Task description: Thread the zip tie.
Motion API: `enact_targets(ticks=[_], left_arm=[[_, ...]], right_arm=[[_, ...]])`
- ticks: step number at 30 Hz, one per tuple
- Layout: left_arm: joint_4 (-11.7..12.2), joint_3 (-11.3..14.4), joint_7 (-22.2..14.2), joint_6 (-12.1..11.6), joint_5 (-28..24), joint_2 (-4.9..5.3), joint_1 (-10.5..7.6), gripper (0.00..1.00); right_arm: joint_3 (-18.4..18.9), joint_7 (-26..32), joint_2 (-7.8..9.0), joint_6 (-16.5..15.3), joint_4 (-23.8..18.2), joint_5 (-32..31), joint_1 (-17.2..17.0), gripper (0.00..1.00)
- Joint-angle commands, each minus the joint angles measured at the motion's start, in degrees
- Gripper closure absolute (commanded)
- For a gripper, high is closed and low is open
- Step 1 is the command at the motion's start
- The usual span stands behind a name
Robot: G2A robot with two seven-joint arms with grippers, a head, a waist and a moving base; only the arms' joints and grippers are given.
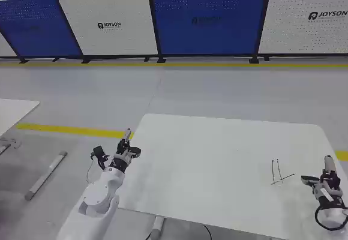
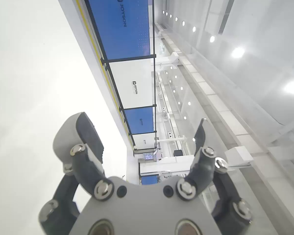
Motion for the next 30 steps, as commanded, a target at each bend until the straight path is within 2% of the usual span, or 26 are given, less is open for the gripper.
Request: enact_targets(ticks=[1, 2, 3, 4, 5, 6, 7, 9, 10, 11, 12, 13, 14, 18, 23, 25, 27, 30], left_arm=[[0.0, 0.0, 0.0, 0.0, 0.0, 0.0, 0.0, 0.22], [0.0, 0.0, 0.0, 0.0, 0.0, 0.0, 0.0, 0.22], [0.0, 0.0, 0.0, 0.0, 0.0, 0.0, 0.0, 0.22], [0.0, 0.0, 0.0, 0.0, 0.0, 0.0, 0.0, 0.22], [0.0, 0.0, 0.0, 0.0, 0.0, 0.0, 0.0, 0.0], [0.0, 0.0, 0.0, 0.0, 0.0, 0.0, 0.0, 0.0], [0.0, 0.0, 0.0, 0.0, 0.0, 0.0, 0.0, 0.22], [0.0, 0.0, 0.0, 0.0, 0.0, 0.0, 0.0, 0.22], [0.0, 0.0, 0.0, 0.0, 0.0, 0.0, 0.0, 0.0], [0.0, 0.0, 0.0, 0.0, 0.0, 0.0, 0.0, 0.22], [0.0, 0.0, 0.0, 0.0, 0.0, 0.0, 0.0, 0.0], [0.0, 0.0, 0.0, 0.0, 0.0, 0.0, 0.0, 0.22], [0.0, 0.0, 0.0, 0.0, 0.0, 0.0, 0.0, 0.0], [0.0, 0.0, 0.0, 0.0, 0.0, 0.0, 0.0, 0.0], [0.0, 0.0, 0.0, 0.0, 0.0, 0.0, 0.0, 0.0], [0.0, 0.0, 0.0, 0.0, 0.0, 0.0, 0.0, 0.0], [0.0, 0.0, 0.0, 0.0, 0.0, 0.0, 0.0, 0.0], [0.0, 0.0, 0.0, 0.0, 0.0, 0.0, 0.0, 0.0]], right_arm=[[0.0, 0.0, 0.0, 0.0, 0.0, 0.0, 0.0, 0.22], [0.0, 0.0, 0.0, 0.0, 0.0, 0.0, 0.0, 0.0], [0.0, 0.0, 0.0, 0.0, 0.0, 0.0, 0.0, 0.22], [0.0, 0.0, 0.0, 0.0, 0.0, 0.0, 0.0, 0.22], [0.0, 0.0, 0.0, 0.0, 0.0, 0.0, 0.0, 0.0], [0.0, 0.0, 0.0, 0.0, 0.0, 0.0, 0.0, 0.22], [0.0, 0.0, 0.0, 0.0, 0.0, 0.0, 0.0, 0.22], [0.0, 0.0, 0.0, 0.0, 0.0, 0.0, 0.0, 0.22], [0.0, 0.0, 0.0, 0.0, 0.0, 0.0, 0.0, 0.22], [0.0, 0.0, 0.0, 0.0, 0.0, 0.0, 0.0, 0.22], [0.0, 0.0, 0.0, 0.0, 0.0, 0.0, 0.0, 0.0], [0.0, 0.0, 0.0, 0.0, 0.0, 0.0, 0.0, 0.22], [0.0, 0.0, 0.0, 0.0, 0.0, 0.0, 0.0, 0.0], [0.79, 1.53, 0.0, -0.42, -0.06, -0.23, -0.33, 0.0], [5.16, 9.83, 0.74, -0.12, -0.44, -2.62, -0.88, 0.0], [7.3, 16.97, 1.38, 0.84, -1.02, -4.88, -0.74, 0.0], [9.56, 22.66, 2.08, 3.19, -1.91, -7.95, 0.06, 0.0], [10.41, 31.46, 2.86, 4.86, -3.52, -11.45, 1.03, 0.0]])
